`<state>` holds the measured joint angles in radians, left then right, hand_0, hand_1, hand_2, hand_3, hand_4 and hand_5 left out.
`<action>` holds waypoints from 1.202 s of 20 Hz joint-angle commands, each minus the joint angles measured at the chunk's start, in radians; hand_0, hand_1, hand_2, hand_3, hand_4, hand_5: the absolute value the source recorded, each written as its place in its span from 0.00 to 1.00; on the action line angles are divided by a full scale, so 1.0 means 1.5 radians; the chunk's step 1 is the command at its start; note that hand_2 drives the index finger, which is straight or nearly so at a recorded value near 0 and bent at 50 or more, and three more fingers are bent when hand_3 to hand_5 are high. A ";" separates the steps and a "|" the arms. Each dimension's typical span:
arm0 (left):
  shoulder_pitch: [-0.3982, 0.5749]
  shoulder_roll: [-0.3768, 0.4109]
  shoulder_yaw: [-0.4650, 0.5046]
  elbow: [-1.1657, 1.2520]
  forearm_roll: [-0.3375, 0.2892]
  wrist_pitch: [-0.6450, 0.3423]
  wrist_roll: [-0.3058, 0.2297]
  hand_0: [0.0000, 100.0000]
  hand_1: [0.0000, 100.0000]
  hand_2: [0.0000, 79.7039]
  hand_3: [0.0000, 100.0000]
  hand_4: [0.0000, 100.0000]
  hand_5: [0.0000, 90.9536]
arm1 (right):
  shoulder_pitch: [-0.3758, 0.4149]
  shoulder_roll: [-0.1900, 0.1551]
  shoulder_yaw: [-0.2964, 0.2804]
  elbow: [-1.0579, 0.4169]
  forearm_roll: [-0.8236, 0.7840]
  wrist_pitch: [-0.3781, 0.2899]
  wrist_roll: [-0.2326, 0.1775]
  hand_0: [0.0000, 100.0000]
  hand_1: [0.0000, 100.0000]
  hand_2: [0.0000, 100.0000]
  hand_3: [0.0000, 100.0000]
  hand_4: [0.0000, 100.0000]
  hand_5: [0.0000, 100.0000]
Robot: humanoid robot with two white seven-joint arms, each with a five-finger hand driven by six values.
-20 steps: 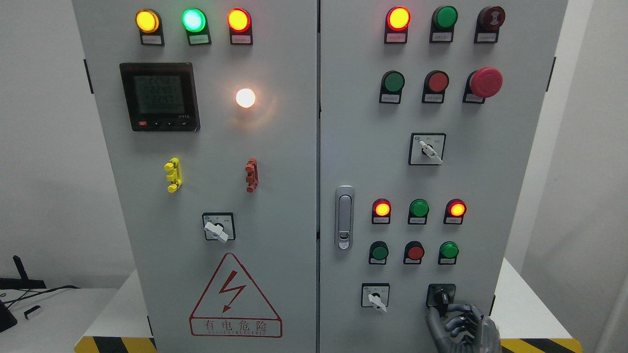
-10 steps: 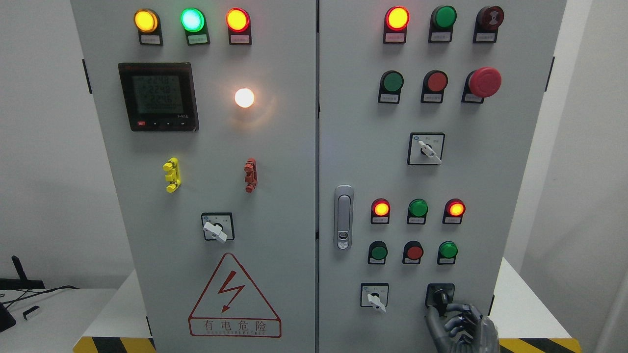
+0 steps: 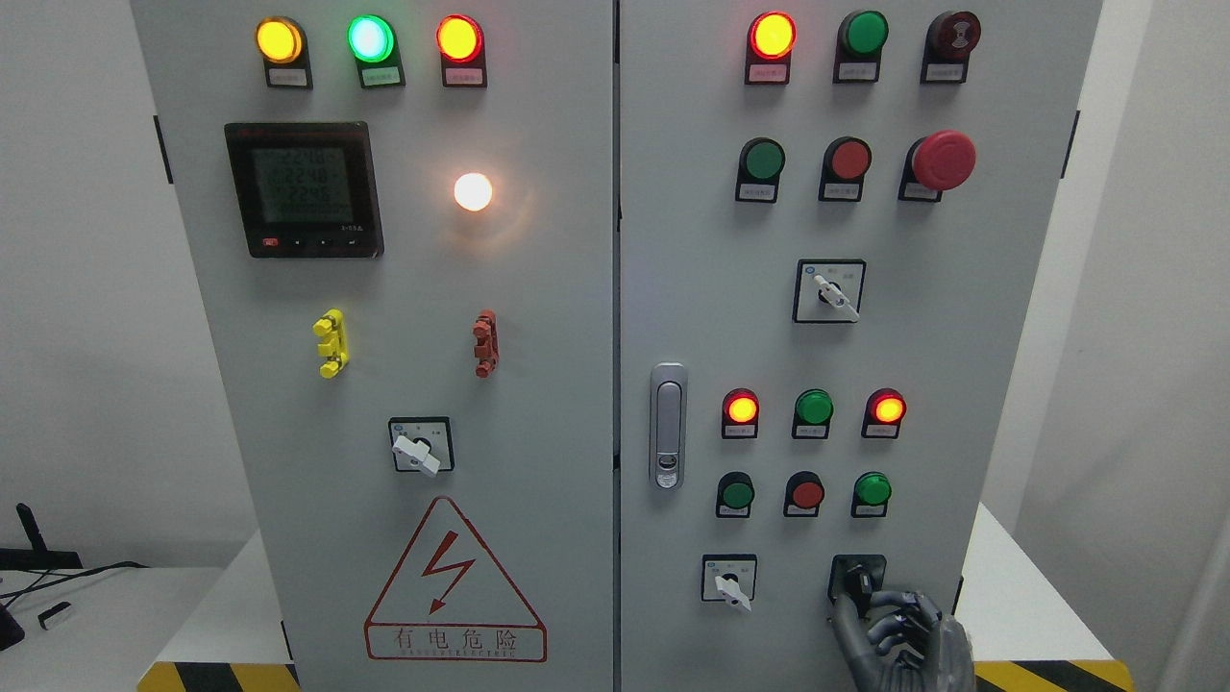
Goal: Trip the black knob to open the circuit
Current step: 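Twist the black knob with the right hand to its other position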
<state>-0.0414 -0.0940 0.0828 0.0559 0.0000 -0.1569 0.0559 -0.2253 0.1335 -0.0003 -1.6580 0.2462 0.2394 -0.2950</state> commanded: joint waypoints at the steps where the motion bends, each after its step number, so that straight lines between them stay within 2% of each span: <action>1: 0.000 -0.001 0.000 0.000 -0.020 0.000 0.000 0.12 0.39 0.00 0.00 0.00 0.00 | -0.001 0.000 0.003 0.000 -0.003 0.003 0.003 0.31 0.72 0.57 0.83 0.86 0.97; 21: 0.000 -0.001 0.000 0.000 -0.020 0.000 0.000 0.12 0.39 0.00 0.00 0.00 0.00 | 0.000 0.000 0.011 0.001 -0.002 0.005 0.005 0.31 0.71 0.62 0.87 0.89 0.98; 24: 0.000 0.000 0.000 0.001 -0.020 0.000 0.000 0.12 0.39 0.00 0.00 0.00 0.00 | 0.000 0.001 0.013 0.001 -0.002 0.006 0.018 0.31 0.71 0.62 0.87 0.89 0.98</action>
<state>-0.0414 -0.0941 0.0828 0.0559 0.0000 -0.1569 0.0559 -0.2258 0.1334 -0.0002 -1.6576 0.2434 0.2475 -0.2787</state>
